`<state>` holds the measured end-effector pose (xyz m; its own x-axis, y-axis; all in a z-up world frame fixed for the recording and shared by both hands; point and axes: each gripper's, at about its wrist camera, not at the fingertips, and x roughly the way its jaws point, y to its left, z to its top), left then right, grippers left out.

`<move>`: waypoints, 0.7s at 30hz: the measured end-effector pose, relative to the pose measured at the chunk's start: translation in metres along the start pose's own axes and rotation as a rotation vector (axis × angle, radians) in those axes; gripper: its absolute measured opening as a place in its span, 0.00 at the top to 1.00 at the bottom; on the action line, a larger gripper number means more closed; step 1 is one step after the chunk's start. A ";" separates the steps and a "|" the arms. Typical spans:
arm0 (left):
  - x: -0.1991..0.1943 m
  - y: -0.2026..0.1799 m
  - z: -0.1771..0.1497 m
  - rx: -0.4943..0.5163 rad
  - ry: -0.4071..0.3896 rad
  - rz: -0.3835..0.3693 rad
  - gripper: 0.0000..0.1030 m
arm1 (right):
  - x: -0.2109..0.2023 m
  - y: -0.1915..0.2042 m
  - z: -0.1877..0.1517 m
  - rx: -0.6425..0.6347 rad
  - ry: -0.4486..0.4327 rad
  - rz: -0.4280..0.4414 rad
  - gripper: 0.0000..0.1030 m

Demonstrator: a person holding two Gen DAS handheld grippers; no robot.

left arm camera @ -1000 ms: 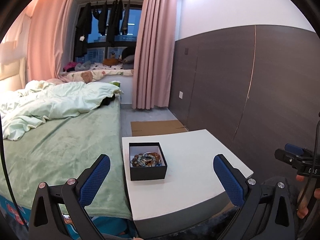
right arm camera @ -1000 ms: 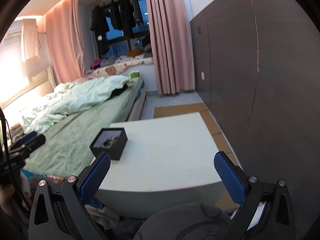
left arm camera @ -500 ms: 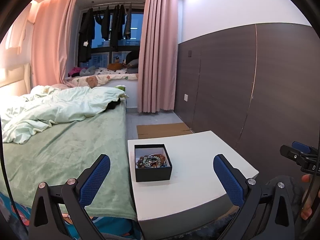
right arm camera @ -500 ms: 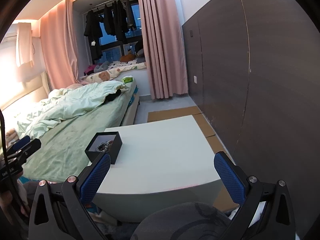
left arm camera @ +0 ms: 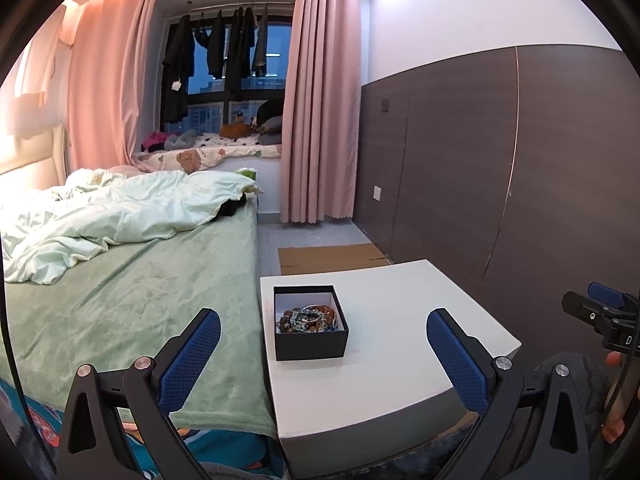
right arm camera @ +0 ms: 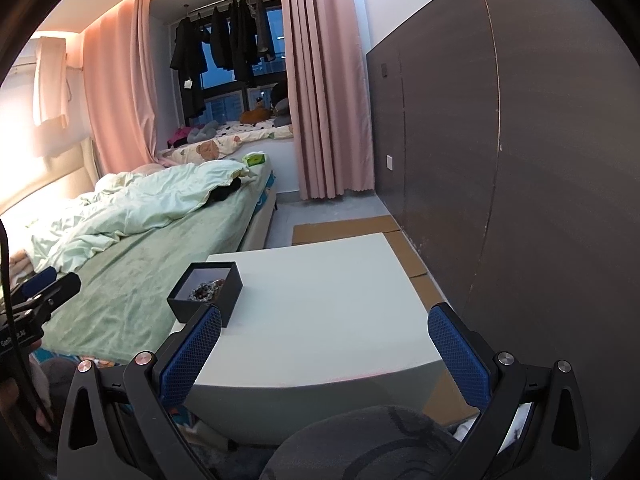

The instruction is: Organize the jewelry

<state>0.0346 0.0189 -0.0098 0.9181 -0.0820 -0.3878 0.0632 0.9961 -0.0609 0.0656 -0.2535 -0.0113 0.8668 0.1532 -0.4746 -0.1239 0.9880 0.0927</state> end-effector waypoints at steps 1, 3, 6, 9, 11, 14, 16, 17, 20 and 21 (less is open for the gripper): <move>0.000 0.000 0.000 0.001 0.000 0.000 0.00 | 0.000 0.000 0.000 -0.001 0.001 -0.001 0.00; 0.000 -0.001 0.000 0.001 0.002 0.001 0.00 | 0.000 -0.001 0.000 0.000 0.004 -0.001 0.00; -0.001 -0.001 0.000 0.000 -0.001 0.001 0.00 | 0.000 -0.001 0.001 0.004 0.003 0.001 0.00; 0.000 -0.001 0.000 -0.001 -0.001 0.000 0.00 | 0.002 -0.002 0.001 0.011 0.006 0.004 0.00; 0.000 -0.001 0.000 -0.001 0.001 0.000 0.00 | 0.002 -0.002 0.001 0.010 0.005 0.004 0.00; 0.000 -0.001 0.000 0.002 0.000 0.003 0.00 | 0.003 -0.002 0.001 0.008 0.005 0.003 0.00; 0.000 -0.002 0.000 0.008 -0.001 0.011 0.00 | 0.003 -0.001 0.000 0.005 0.004 0.001 0.00; 0.000 -0.002 -0.001 0.011 -0.002 0.011 0.00 | 0.003 -0.001 0.001 0.002 0.005 -0.001 0.00; 0.001 -0.001 -0.001 0.018 0.004 0.010 0.00 | 0.003 0.000 0.000 -0.004 0.004 -0.004 0.00; 0.001 -0.001 -0.001 0.017 0.007 0.011 0.00 | 0.003 0.001 0.000 -0.003 0.005 -0.003 0.00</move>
<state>0.0353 0.0180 -0.0109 0.9159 -0.0708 -0.3951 0.0594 0.9974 -0.0409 0.0682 -0.2523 -0.0128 0.8649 0.1502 -0.4789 -0.1227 0.9885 0.0883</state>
